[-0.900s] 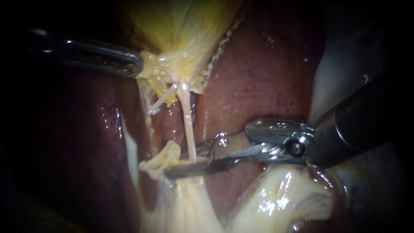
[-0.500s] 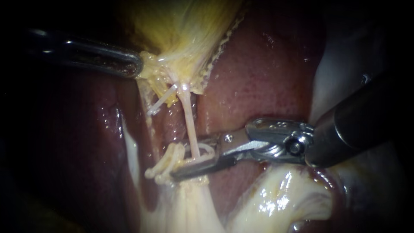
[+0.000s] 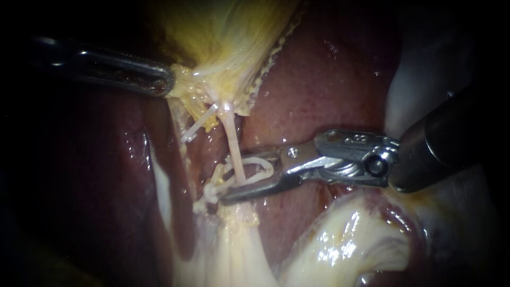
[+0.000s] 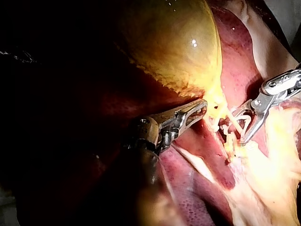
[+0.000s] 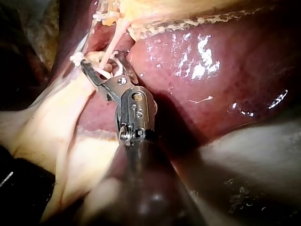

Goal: Clipping first clip right tube

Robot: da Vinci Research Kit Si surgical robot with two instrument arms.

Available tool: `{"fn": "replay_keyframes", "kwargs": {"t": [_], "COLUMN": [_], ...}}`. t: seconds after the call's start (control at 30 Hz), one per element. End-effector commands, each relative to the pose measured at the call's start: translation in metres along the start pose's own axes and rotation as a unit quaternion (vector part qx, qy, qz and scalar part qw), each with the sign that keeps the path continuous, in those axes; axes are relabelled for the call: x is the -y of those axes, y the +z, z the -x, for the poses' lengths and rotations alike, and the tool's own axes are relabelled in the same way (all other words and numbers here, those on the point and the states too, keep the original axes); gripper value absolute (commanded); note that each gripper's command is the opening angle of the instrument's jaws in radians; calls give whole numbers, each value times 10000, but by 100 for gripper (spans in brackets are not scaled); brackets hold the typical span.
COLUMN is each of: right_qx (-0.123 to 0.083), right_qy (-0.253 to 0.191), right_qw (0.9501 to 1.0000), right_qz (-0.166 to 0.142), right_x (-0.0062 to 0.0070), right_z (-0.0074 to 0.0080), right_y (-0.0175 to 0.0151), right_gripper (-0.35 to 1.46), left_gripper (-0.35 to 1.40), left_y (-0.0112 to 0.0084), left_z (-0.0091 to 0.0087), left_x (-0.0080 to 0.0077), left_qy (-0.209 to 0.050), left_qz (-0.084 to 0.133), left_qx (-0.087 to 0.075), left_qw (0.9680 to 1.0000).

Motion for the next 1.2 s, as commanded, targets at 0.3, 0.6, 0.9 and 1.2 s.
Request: {"fn": "replay_keyframes", "kwargs": {"t": [0.3,0.6,0.9,1.2], "right_qx": [-309,-592,-566,-475], "right_qy": [27,474,667,669], "right_qw": [9982,9872,9764,9747], "right_qz": [-514,-1401,-1974,-2078], "right_x": [1,4,20,28], "right_z": [-2,6,11,17], "right_y": [-2,-2,-6,-1], "right_gripper": [50,48,45,44], "left_gripper": [-35,-35,-35,-35], "left_y": [0,1,1,1], "left_z": [-1,-2,-3,-3], "left_x": [0,0,0,0], "left_qy": [2,6,7,8], "left_qz": [0,4,6,7], "left_qx": [0,2,2,3], "left_qw": [10000,10000,10000,10000]}}
